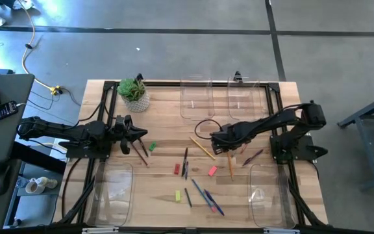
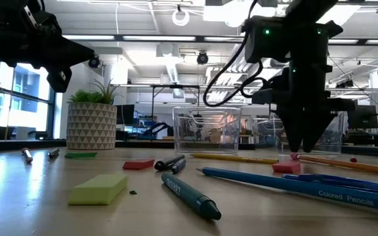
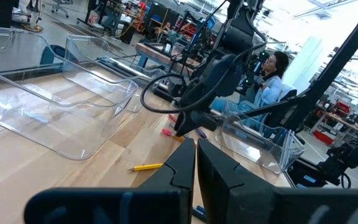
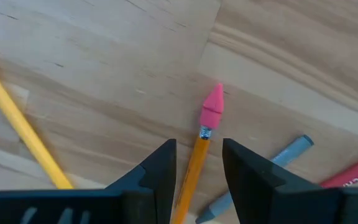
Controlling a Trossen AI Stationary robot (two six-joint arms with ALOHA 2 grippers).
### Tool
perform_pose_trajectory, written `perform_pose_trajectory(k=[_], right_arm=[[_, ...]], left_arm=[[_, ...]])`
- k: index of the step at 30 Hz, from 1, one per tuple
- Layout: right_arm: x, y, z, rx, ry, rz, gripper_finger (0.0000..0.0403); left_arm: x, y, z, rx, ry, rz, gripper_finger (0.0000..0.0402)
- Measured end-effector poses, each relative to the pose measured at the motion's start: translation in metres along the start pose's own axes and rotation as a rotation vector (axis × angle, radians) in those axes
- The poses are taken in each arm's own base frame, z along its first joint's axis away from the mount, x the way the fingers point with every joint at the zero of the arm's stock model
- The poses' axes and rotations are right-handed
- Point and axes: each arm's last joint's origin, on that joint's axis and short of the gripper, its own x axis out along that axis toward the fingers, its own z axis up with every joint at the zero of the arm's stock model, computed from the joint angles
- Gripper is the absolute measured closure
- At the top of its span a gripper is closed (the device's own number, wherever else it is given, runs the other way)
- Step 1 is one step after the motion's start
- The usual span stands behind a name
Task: Sort crayons/erasers/pens/pencils in bins
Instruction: Put the orange pencil into the top right transparent bin
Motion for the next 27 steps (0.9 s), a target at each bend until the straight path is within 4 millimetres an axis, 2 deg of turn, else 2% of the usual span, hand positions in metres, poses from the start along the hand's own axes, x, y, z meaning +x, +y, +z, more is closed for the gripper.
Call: perform_pose_trajectory(k=[12,27], right_arm=[[0.014,0.003,-0.001,-0.004,0.051,-0.027,0.0284],[0.015,0.000,0.006,0.027,0.068,-0.028,0.0395]], left_arm=[[0.000,0.000,0.000,0.001,0.004,0.002,0.0394],[0.000,0.000,-0.001,0.000,0.010,-0.004,0.0394]])
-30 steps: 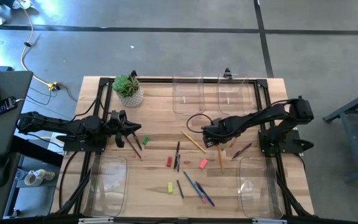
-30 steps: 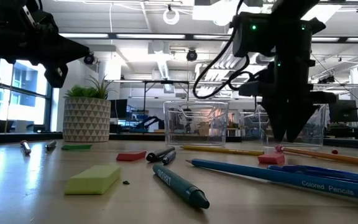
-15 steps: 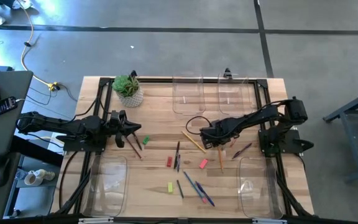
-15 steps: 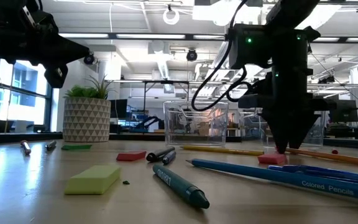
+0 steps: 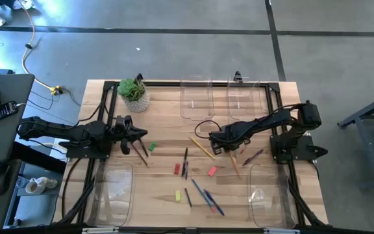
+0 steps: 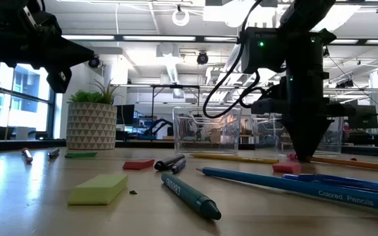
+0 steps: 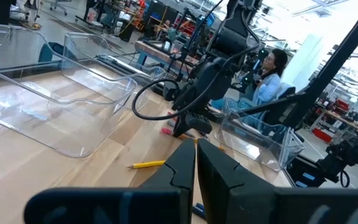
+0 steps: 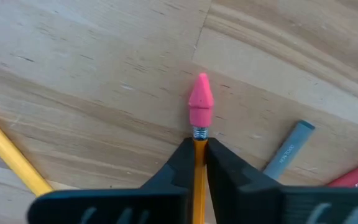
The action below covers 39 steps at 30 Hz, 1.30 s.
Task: Sort crayons/erasers/pens/pencils in bins
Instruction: Put the orange pencil into the top right transparent bin
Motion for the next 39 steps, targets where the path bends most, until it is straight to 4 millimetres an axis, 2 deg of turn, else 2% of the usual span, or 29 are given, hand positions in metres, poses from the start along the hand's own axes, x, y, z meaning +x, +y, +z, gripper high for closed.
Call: perform_pose_trajectory(k=[11,21,31,39], right_arm=[[-0.003,0.004,0.001,0.024,0.001,0.001,0.0398],[-0.024,0.022,0.002,0.010,-0.009,0.068,0.0398],[-0.062,0.045,-0.002,-0.024,-0.049,0.110,0.0398],[-0.103,0.058,0.005,-0.026,-0.198,0.123,0.0398]], left_arm=[[0.000,0.000,0.000,0.001,0.000,0.000,0.0394],[0.000,0.000,0.000,0.002,0.001,-0.002,0.0394],[0.000,0.000,0.000,0.002,0.000,-0.002,0.0394],[0.000,0.002,-0.004,0.011,0.040,0.018,0.0394]])
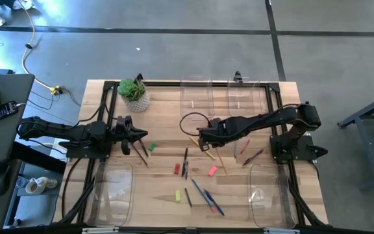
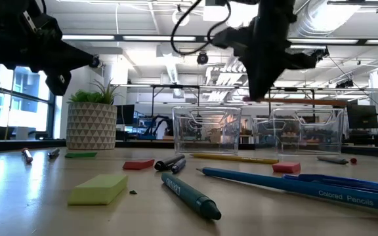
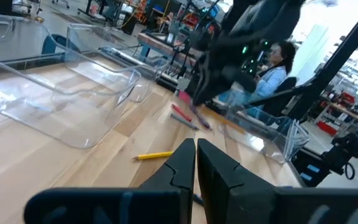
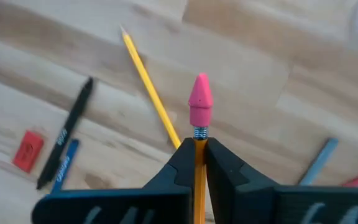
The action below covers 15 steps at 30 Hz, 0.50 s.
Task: Sort crayons/erasers/pens/pencils in bins
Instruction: Put the orange pencil into the top right transparent bin
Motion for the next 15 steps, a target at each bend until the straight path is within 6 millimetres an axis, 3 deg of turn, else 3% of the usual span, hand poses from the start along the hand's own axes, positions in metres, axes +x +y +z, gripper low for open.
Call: perform_pose_trajectory(k=[9,15], right_arm=[[-0.036,0.001,0.018,-0.029,-0.203,-0.094,0.0398],[-0.060,-0.017,0.034,-0.042,-0.316,-0.134,0.0398]], left_arm=[[0.000,0.002,-0.004,0.010,0.039,0.023,0.0393],[0.000,0.004,-0.007,0.017,0.066,0.044,0.0363]])
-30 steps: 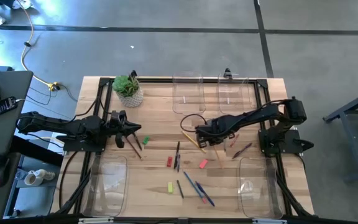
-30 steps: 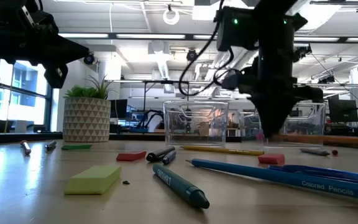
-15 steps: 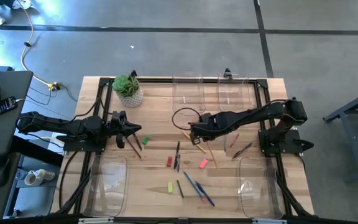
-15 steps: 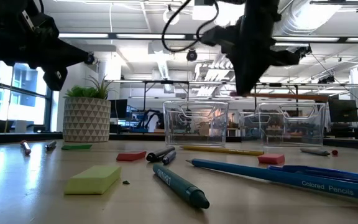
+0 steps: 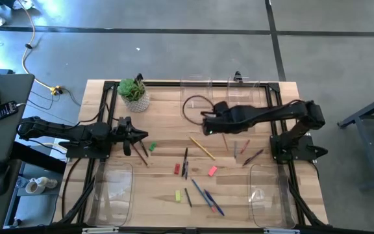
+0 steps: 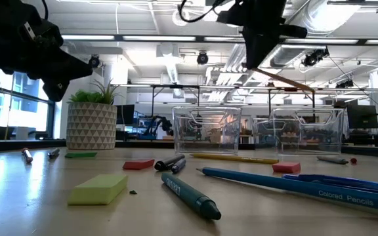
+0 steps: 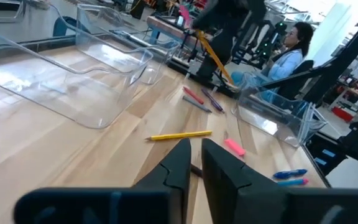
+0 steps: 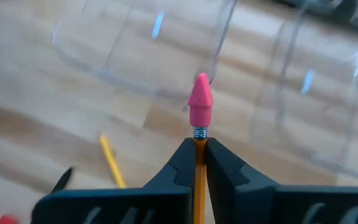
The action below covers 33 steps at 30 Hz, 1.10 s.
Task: Sort crayons/erasers/pens/pencils in bins
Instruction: Put the orange pencil into the top right transparent bin
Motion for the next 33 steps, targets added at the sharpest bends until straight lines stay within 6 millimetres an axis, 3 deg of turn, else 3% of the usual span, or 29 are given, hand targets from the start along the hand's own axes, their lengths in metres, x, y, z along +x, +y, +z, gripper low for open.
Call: perform_pose_trajectory(k=[9,19,26,33], right_arm=[[-0.019,-0.054,0.048,-0.035,-0.125,-0.043,0.0398],[-0.025,-0.125,0.100,-0.104,-0.234,-0.140,0.0398],[0.011,-0.160,0.126,-0.157,-0.177,-0.088,0.0398],[0.066,-0.175,0.118,-0.116,-0.127,0.068,0.0398]], left_arm=[[0.000,0.000,0.000,0.000,-0.003,0.012,0.0308],[0.000,0.002,0.001,-0.002,-0.025,0.056,0.0311],[0.000,0.003,0.001,-0.049,-0.049,0.102,0.0311],[0.000,0.003,0.002,-0.053,-0.059,0.119,0.0312]])
